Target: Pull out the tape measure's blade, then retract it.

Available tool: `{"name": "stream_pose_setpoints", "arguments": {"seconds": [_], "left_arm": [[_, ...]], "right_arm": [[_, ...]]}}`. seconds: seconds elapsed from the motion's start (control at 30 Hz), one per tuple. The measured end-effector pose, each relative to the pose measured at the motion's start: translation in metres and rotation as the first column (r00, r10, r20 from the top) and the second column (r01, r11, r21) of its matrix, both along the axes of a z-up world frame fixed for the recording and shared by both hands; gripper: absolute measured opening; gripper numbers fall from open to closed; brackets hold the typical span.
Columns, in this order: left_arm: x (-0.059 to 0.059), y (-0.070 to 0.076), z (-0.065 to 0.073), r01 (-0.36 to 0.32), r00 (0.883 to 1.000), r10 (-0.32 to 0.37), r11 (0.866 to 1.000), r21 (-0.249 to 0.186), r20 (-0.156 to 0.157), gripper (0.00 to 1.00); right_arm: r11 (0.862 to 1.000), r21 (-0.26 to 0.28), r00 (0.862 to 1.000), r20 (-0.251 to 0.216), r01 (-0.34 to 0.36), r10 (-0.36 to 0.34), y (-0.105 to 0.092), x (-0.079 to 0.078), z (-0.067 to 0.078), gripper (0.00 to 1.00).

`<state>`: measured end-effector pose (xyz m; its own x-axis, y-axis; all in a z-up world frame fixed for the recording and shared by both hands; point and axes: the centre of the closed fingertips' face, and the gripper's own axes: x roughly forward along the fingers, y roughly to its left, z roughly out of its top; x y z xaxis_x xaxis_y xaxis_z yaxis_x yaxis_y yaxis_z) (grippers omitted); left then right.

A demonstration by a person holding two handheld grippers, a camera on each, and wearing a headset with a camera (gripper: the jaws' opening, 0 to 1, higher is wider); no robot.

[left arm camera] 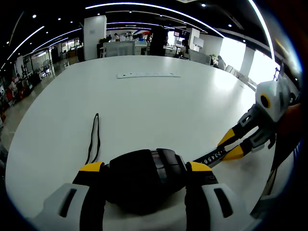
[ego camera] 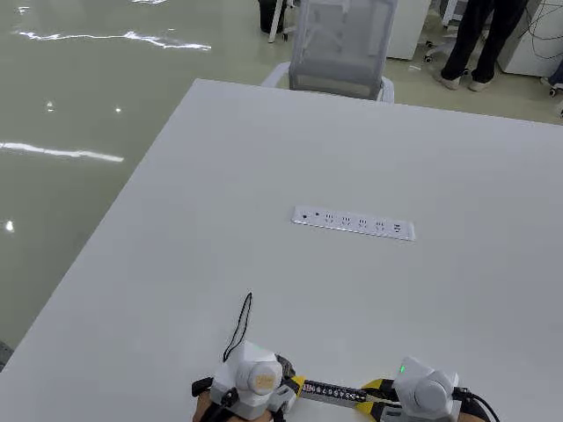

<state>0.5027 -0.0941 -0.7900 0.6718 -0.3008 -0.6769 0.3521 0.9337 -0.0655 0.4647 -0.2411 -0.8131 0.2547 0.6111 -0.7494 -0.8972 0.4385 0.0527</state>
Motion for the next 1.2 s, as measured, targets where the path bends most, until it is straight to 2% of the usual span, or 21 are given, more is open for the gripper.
{"name": "stream_pose_setpoints", "arguments": {"seconds": [1.2], "left_arm": [[0.000,0.000,0.000,0.003,1.000,-0.003,1.000,0.000,-0.006,0.64]], "right_arm": [[1.000,-0.001,1.000,0.000,-0.030,0.030,0.014,0.002,0.000,0.14]]}}
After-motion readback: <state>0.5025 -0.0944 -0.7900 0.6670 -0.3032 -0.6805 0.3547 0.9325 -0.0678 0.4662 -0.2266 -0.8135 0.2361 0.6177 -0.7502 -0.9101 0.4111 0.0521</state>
